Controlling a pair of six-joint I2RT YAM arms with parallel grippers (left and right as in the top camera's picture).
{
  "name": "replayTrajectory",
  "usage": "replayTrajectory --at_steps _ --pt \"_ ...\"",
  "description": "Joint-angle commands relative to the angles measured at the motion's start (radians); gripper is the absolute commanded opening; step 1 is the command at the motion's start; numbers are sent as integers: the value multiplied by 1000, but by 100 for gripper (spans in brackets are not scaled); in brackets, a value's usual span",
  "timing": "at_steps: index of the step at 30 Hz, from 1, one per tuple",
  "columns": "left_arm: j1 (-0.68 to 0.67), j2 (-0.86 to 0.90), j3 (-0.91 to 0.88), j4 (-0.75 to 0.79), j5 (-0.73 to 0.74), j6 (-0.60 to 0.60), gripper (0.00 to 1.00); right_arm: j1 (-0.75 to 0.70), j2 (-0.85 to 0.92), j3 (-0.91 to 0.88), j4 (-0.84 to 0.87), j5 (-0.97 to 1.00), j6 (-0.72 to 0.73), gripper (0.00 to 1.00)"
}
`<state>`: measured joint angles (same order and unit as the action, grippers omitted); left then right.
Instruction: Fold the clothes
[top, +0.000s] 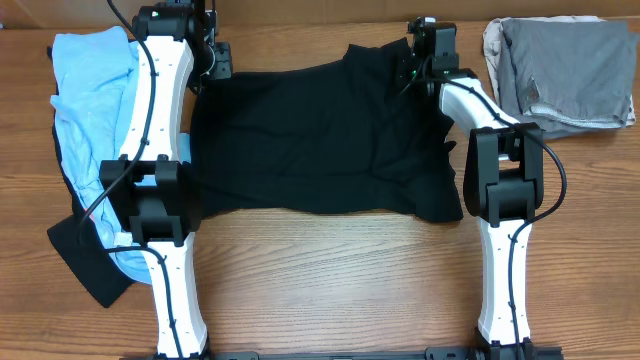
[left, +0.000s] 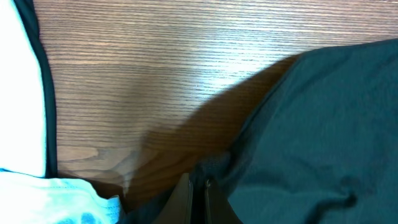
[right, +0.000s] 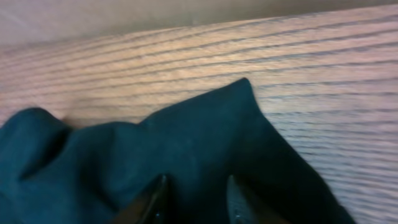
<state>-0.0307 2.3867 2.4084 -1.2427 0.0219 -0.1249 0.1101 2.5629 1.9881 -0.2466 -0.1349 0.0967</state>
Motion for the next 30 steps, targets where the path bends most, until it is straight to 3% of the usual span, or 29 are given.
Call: replayTrajectory --at_steps 1,4,12,16,22,30 --pt "1 14 2 -3 0 -10 4 8 17 -2 -134 96 8 23" --pt "1 14 2 -7 0 -10 4 8 -3 19 -323 105 8 18" --pt "4 14 2 -36 -34 -10 4 8 -58 42 -721 43 13 19" --pt "4 14 2 -44 -65 -10 4 7 -114 47 -763 -12 13 27" --pt "5 14 2 -52 -82 -10 4 6 -204 126 -769 -19 12 55" --pt "5 14 2 -53 -83 -10 4 0 -193 148 -689 56 13 57"
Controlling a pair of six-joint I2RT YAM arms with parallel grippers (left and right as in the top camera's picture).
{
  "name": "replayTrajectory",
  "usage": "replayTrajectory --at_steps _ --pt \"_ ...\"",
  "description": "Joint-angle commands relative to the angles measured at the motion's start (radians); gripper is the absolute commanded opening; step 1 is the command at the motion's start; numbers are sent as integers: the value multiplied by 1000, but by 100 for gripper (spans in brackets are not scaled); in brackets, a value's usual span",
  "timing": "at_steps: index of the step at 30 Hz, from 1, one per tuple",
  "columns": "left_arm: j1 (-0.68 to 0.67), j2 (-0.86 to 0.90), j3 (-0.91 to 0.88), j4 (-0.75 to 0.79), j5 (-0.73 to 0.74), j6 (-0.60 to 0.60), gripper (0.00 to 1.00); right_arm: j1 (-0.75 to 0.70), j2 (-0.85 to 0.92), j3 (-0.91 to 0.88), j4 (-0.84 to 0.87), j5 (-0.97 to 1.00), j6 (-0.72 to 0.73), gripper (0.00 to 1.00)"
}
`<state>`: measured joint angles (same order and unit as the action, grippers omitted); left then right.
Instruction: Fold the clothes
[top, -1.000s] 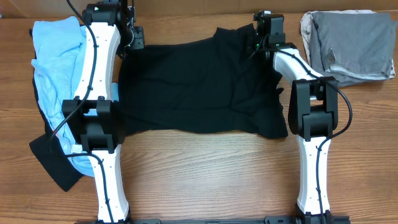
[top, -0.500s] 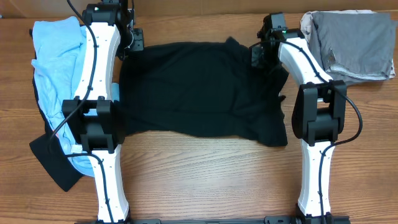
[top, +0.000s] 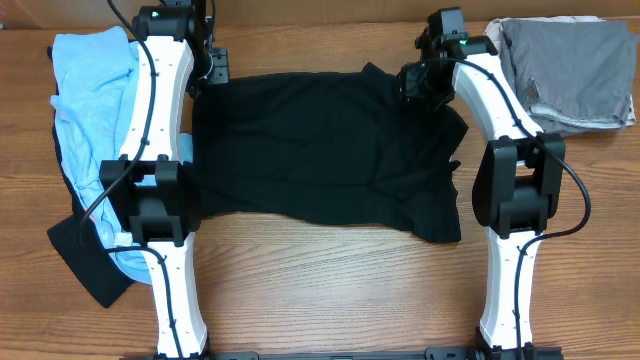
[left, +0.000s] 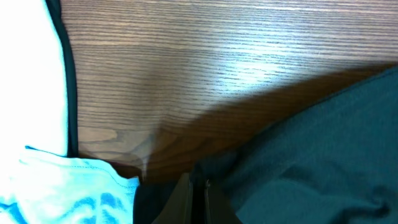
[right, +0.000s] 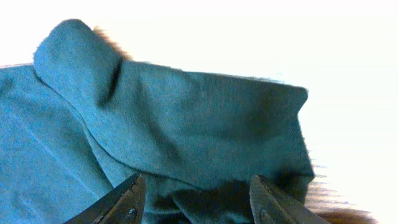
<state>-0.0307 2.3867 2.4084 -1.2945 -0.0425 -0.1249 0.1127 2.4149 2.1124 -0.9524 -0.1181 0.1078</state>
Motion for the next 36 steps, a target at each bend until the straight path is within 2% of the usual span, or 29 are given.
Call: replayTrajectory --at_steps 1,6,19,25,32,36 --pt "6 14 2 -2 -20 -10 4 -5 -45 20 31 50 2 57" --pt "7 14 2 1 -20 -10 4 -23 -41 19 98 110 1 57" --pt "11 14 2 -3 -20 -10 4 -72 51 18 158 62 47 54" --pt "11 14 2 -24 -20 -10 4 -72 75 15 188 27 50 45" --pt "11 14 2 -33 -20 -10 4 -71 116 15 189 26 80 45" --pt "11 14 2 -35 -20 -10 4 -63 118 15 225 13 80 38"
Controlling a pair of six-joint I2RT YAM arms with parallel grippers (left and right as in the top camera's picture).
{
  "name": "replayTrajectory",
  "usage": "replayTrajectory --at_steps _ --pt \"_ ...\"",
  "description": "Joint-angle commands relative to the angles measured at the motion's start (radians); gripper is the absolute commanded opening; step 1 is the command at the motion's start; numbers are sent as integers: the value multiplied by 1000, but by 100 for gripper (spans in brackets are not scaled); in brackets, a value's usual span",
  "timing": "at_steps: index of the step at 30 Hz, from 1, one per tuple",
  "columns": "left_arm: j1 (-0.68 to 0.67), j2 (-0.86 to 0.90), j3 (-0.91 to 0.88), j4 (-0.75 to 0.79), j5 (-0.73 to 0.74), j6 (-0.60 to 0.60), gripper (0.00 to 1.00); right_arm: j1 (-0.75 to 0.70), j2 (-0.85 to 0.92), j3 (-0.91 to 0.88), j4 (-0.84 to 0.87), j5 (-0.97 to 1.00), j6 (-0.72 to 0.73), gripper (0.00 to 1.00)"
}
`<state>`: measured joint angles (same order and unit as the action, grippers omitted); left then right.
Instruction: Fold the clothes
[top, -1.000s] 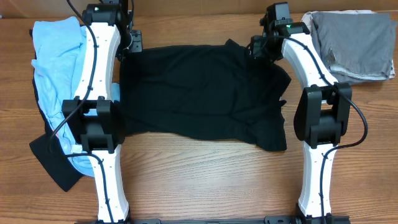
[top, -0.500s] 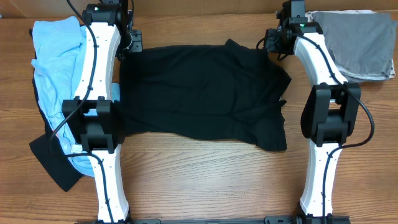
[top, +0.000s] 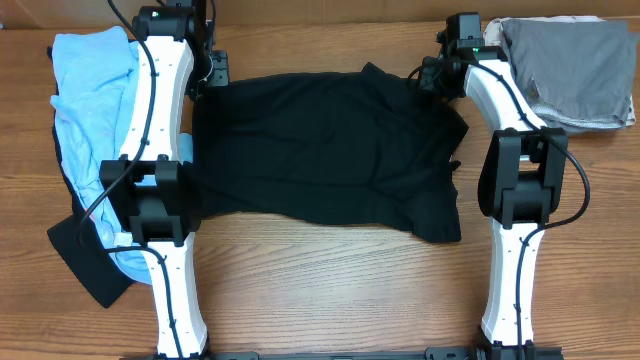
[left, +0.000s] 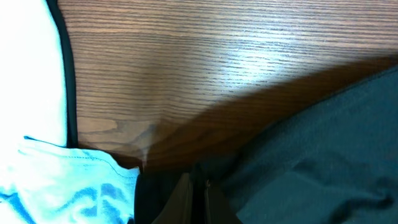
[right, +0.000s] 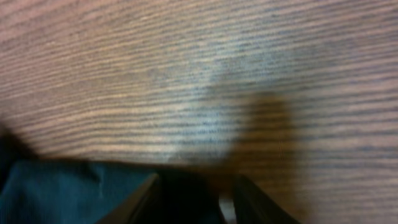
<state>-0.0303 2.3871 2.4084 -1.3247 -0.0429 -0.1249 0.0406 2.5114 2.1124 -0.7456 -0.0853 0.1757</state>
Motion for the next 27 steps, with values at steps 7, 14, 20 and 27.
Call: replayTrajectory --at_steps 7,14,20,27 --pt "11 13 2 2 -20 -10 4 10 21 24 105 -155 13 12" --pt "11 13 2 28 -20 -10 4 6 -9 50 62 -163 20 4" --pt "13 13 2 43 -20 -10 4 1 -102 51 21 -159 19 4" --pt "26 13 2 43 -19 -10 4 8 -229 51 -196 -161 19 4"
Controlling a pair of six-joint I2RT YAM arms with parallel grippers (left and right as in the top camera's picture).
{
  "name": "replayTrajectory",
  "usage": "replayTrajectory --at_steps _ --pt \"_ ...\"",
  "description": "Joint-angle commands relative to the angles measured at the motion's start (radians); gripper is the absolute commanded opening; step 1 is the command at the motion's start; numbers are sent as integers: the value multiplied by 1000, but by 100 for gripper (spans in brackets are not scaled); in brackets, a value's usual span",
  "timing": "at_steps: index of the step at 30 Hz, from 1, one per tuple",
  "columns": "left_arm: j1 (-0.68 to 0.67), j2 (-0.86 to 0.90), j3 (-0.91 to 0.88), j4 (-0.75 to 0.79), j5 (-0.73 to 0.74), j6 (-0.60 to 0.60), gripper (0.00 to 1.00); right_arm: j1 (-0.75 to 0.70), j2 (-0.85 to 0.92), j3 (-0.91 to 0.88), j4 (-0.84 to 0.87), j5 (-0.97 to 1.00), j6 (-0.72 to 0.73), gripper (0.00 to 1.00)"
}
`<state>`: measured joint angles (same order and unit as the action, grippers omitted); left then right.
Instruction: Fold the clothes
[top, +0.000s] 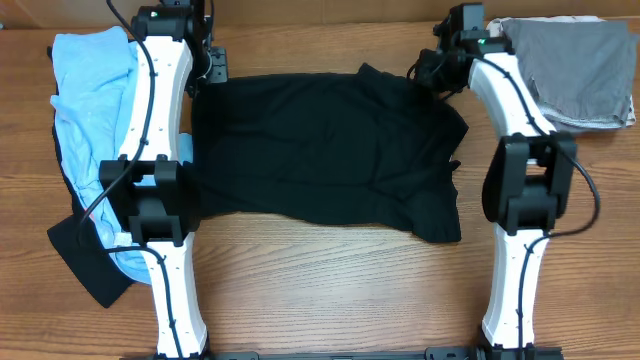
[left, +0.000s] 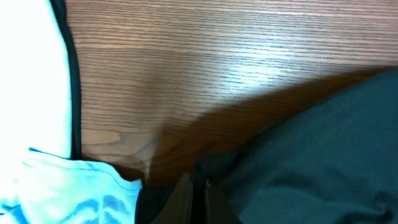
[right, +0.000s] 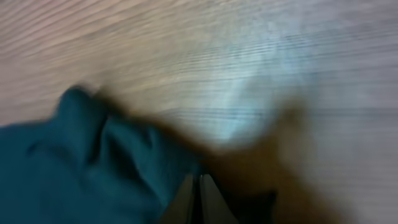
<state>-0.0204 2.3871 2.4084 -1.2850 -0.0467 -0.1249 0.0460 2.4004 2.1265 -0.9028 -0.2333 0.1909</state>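
A black garment (top: 320, 150) lies spread flat across the middle of the table. My left gripper (top: 212, 68) sits at its far left corner, and in the left wrist view the gripper (left: 193, 186) is shut on the dark cloth (left: 311, 143). At the garment's far right corner is my right gripper (top: 434, 72). The blurred right wrist view shows this gripper (right: 194, 186) with fingers pressed together at the edge of the cloth (right: 74, 162).
A light blue garment (top: 85, 100) is heaped along the left side, with a dark piece (top: 85, 265) under its near end. Folded grey clothes (top: 570, 70) lie at the far right. The table's back edge runs just behind both grippers.
My right gripper was open at the garment's far right corner and is now shut there on the cloth. The left gripper and the garment have not visibly moved.
At first the garment's far right part was bunched toward the back, with my right gripper's fingers apart on it. A second later that edge lay straighter and the gripper was open over the corner. It then stood open at the corner's edge and is now shut. The left stayed shut throughout.
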Motion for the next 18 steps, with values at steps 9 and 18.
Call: replayTrajectory --at_steps 9,18 --pt "29 13 2 4 -15 -10 4 96 -132 -8 -346 -4 -14 4" --pt "28 13 2 5 -12 -10 4 213 -132 -156 -394 15 -45 4"
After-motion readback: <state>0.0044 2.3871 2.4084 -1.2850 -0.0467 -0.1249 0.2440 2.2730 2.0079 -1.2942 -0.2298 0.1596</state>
